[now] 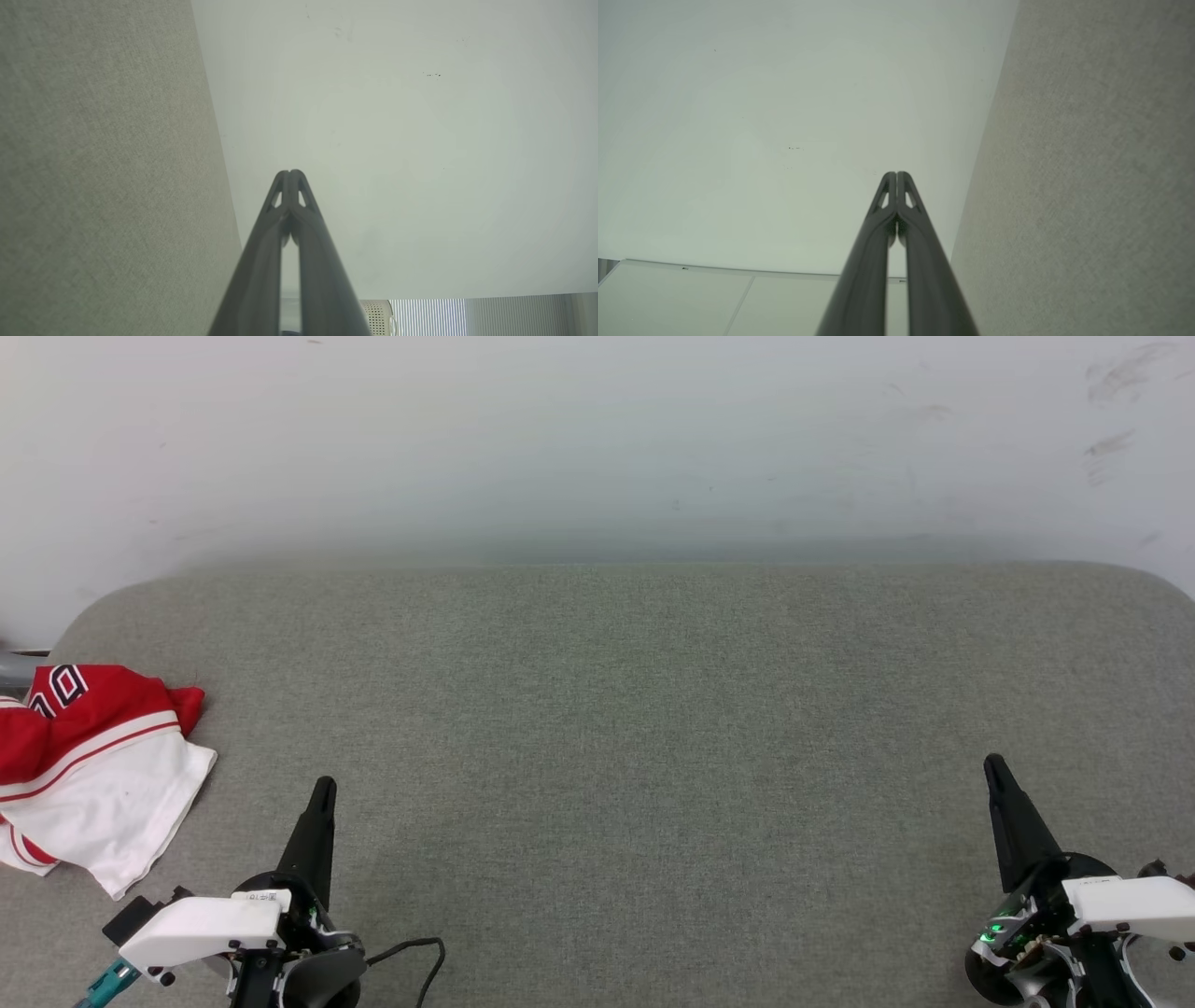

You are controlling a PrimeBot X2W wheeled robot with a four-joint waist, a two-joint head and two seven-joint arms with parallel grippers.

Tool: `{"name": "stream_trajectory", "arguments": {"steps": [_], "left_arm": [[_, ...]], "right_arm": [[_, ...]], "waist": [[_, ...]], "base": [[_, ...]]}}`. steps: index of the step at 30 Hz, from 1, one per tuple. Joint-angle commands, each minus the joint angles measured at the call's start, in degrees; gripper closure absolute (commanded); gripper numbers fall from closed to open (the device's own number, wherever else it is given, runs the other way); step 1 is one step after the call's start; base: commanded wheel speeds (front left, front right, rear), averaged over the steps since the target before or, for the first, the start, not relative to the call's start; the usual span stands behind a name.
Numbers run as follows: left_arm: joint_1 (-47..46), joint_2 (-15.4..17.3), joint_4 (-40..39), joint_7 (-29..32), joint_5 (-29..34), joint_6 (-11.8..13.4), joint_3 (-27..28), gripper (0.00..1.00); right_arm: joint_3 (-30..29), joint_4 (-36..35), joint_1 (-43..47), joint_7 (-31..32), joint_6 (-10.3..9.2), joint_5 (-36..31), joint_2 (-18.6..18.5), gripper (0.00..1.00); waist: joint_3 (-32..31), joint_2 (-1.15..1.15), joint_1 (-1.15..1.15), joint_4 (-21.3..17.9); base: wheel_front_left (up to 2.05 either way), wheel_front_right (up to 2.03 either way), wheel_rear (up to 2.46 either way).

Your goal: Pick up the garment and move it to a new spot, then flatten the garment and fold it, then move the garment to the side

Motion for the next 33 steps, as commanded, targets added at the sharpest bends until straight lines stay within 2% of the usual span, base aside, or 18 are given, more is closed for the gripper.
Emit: {"name": "stream_trajectory", "arguments": {"steps": [1, 33], "left_arm": [[-0.59, -0.04, 0.08, 0.12, 0.12, -0.17, 0.14, 1.0], [-0.59, -0.05, 0.08, 0.09, 0.09, -0.17, 0.11, 1.0]], "right_arm": [[0.0, 0.03, -0.59, 0.07, -0.02, 0.21, 0.16, 1.0], [0.0, 0.03, -0.59, 0.07, -0.02, 0.21, 0.16, 1.0]], "waist": [[0.0, 0.0, 0.0, 0.0], [0.0, 0.0, 0.0, 0.0]], "base": [[0.0, 0.0, 0.0], [0.0, 0.0, 0.0]]}}
